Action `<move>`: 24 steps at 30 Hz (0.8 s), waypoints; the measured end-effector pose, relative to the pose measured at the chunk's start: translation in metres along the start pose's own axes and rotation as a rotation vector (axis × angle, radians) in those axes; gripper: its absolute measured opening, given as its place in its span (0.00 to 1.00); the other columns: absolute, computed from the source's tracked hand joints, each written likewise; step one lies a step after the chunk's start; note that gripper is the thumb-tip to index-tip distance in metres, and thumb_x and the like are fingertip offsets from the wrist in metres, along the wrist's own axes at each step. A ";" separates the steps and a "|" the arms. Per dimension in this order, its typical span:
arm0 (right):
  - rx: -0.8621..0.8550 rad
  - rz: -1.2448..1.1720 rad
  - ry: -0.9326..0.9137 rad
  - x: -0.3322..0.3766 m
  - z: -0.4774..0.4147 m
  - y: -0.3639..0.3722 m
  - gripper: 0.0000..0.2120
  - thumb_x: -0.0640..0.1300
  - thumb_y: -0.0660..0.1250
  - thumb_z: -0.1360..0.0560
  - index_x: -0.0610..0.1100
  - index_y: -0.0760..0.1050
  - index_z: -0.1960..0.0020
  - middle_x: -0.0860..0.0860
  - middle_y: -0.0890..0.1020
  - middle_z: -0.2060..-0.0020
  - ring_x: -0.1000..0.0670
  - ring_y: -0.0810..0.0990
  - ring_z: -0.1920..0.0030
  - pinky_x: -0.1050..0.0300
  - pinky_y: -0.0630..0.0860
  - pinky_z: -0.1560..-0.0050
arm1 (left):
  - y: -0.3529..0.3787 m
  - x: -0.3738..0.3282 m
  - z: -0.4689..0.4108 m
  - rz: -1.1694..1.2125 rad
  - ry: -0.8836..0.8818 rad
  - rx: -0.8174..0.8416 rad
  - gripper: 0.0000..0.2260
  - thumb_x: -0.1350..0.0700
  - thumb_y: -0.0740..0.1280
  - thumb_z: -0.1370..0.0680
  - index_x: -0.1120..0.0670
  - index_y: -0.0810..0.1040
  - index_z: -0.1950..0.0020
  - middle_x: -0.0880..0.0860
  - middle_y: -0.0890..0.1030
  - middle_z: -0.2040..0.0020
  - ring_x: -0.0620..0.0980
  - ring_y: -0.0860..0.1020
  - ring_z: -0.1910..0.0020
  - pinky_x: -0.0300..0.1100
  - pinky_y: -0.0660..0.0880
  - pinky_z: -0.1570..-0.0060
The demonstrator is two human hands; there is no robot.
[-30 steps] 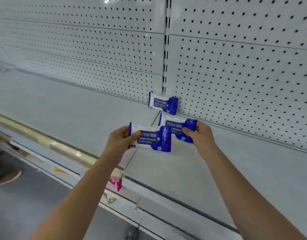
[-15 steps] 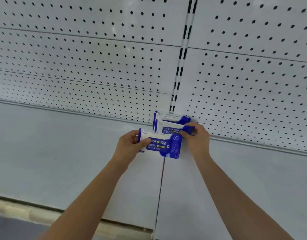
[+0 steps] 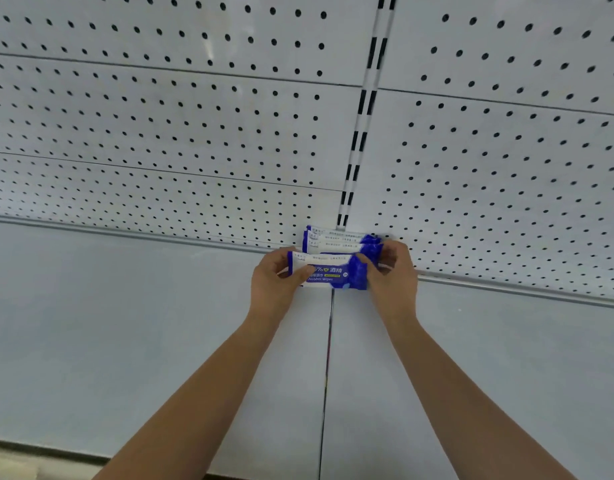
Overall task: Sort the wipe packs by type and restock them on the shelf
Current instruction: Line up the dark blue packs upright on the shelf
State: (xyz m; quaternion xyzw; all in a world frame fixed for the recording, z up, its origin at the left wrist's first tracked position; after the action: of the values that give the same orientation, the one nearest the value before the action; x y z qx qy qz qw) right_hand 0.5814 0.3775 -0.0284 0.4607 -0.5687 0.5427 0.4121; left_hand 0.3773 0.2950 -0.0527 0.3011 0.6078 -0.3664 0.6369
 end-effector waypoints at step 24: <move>0.113 0.011 0.003 -0.007 0.014 -0.003 0.26 0.38 0.67 0.22 0.49 0.66 0.26 0.53 0.75 0.33 0.57 0.75 0.35 0.63 0.78 0.43 | 0.027 -0.015 0.007 -0.217 0.099 -0.044 0.23 0.53 0.74 0.24 0.49 0.74 0.31 0.43 0.79 0.40 0.39 0.78 0.43 0.21 0.71 0.57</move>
State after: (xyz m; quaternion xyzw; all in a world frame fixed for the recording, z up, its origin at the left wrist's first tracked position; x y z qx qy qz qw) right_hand 0.5864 0.3645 -0.0354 0.4794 -0.5390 0.5769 0.3831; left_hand 0.4037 0.3053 -0.0393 0.2371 0.6755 -0.4045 0.5691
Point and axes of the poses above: each hand's wrist, its own z-axis away from the middle knuckle, its own y-axis out of the palm, x = y × z, the point moved 5 cm from there along -z, towards the middle knuckle
